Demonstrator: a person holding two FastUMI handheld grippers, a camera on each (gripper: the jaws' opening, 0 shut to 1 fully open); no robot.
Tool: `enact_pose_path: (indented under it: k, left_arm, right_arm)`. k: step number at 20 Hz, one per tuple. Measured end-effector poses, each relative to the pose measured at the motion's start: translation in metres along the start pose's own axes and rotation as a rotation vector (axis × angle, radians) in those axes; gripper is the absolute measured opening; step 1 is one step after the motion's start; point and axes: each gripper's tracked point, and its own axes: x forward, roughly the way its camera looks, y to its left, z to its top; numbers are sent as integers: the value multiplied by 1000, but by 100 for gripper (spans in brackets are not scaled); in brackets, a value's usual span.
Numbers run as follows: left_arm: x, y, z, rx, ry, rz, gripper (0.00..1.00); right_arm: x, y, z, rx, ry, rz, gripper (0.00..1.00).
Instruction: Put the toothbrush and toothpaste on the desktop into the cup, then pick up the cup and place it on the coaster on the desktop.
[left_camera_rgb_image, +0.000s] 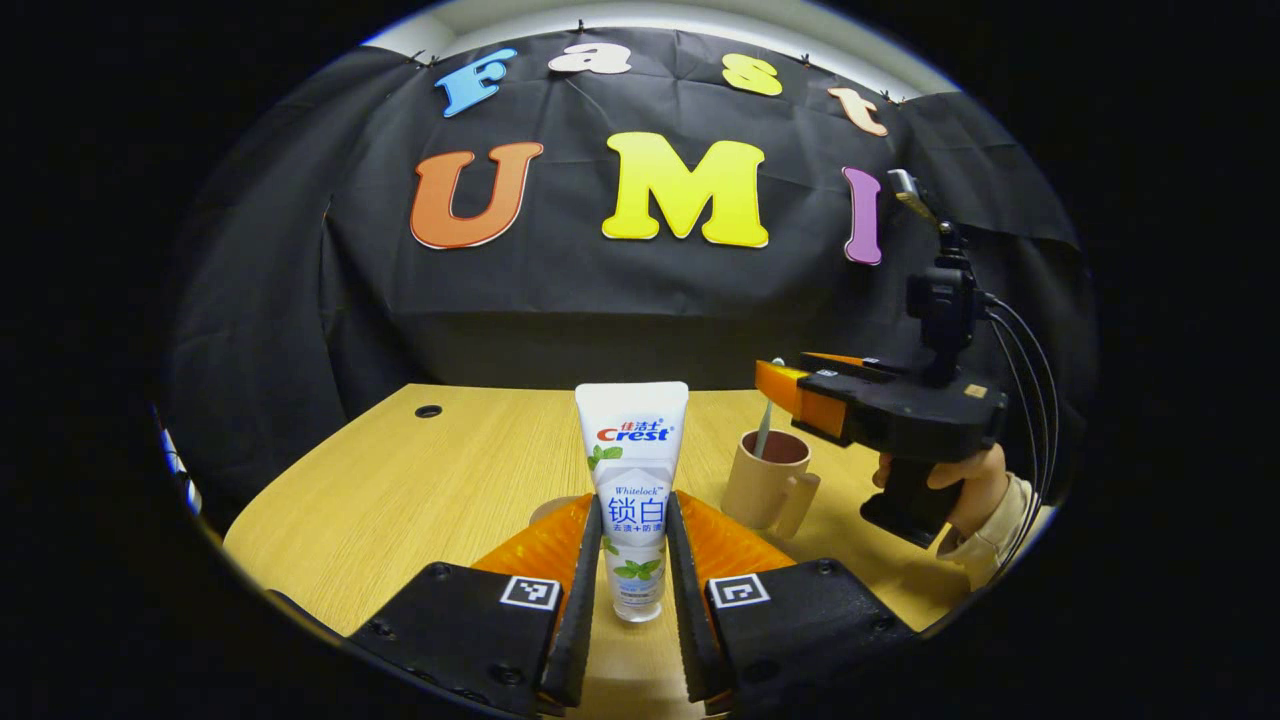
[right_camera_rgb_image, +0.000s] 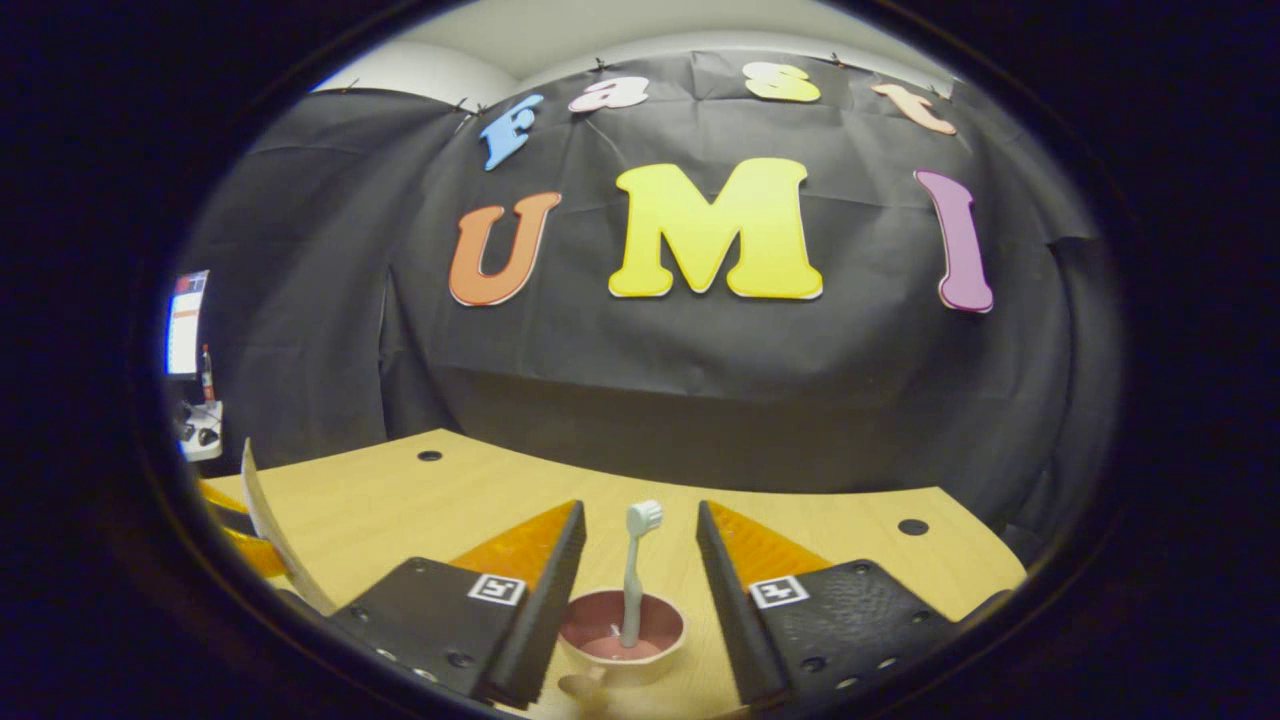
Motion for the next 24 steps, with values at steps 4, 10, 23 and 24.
enact_pose_path:
  k: [4, 10, 23, 24]
  left_arm:
    - [18, -13, 24, -4, -35, -21, 40]
    - [54, -49, 59, 21, -93, -67, 40]
    - [146, -118, 84, 71, -166, -120, 40]
    - [148, -116, 86, 66, -171, -115, 40]
  right_arm:
    - [-33, -17, 0, 12, -22, -7, 95]
    - [-83, -64, -26, 90, -6, -36, 96]
    - [-93, -105, -82, 134, 53, -123, 96]
    - [-94, -107, -79, 141, 42, -132, 96]
